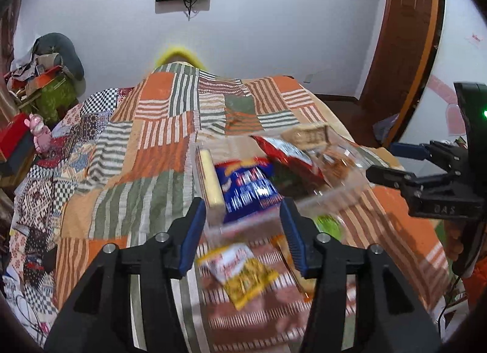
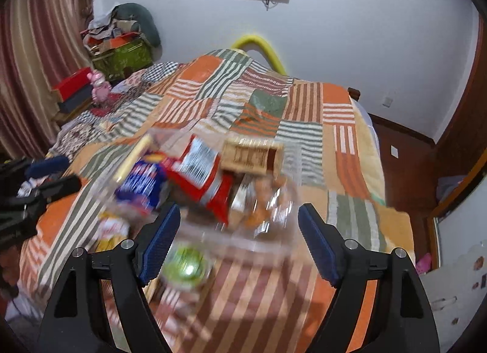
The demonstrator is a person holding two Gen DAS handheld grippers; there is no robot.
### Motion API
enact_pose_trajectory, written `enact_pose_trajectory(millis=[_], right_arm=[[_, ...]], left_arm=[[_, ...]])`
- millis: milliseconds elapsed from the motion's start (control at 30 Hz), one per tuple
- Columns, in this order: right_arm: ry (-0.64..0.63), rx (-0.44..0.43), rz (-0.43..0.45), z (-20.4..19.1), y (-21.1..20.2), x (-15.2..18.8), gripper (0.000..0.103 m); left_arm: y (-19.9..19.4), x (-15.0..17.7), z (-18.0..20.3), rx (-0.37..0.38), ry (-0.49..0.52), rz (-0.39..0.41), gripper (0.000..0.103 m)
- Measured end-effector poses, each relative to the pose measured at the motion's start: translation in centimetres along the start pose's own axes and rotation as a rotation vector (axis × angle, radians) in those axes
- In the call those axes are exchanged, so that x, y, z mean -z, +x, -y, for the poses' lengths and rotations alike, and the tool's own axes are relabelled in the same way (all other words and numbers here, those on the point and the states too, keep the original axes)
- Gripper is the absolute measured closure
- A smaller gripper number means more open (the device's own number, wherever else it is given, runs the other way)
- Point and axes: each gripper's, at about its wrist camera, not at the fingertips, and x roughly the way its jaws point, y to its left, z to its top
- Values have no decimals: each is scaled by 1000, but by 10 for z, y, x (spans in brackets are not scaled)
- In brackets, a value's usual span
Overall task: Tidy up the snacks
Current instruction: 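Lower the cracker pack into the box with the left tool while the right drops the sponge cake, then grasp the orange-labelled biscuit stick pack with the left tool while the right grasps the green pea bag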
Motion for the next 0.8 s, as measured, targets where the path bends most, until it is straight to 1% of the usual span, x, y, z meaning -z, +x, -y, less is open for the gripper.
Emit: enact_pose_trajectory(millis=[67, 233, 367, 533, 667, 767, 800], right_arm=[[12, -4, 2, -3, -10, 15, 25], [56, -25, -25, -14, -30, 56, 24], [98, -48, -63, -21, -36, 85, 24], [144, -60, -133, -29, -31, 119, 24], [184, -119, -210, -39, -15, 139, 24], [136, -67, -195, -52, -14, 146, 24], [121, -57, -195, -55, -14, 146, 26]], left_arm=[[-10, 12, 4, 9, -1, -7, 48], [-31, 45, 15, 19, 7, -42, 46], [-41, 70, 19, 30, -4, -69, 43], [-44, 97, 23, 48, -39, -112, 41], [-40, 108, 25, 53, -49, -145, 41], [-37, 111, 31, 57, -40, -158, 41], [-36, 112, 33, 60, -36, -161, 41]])
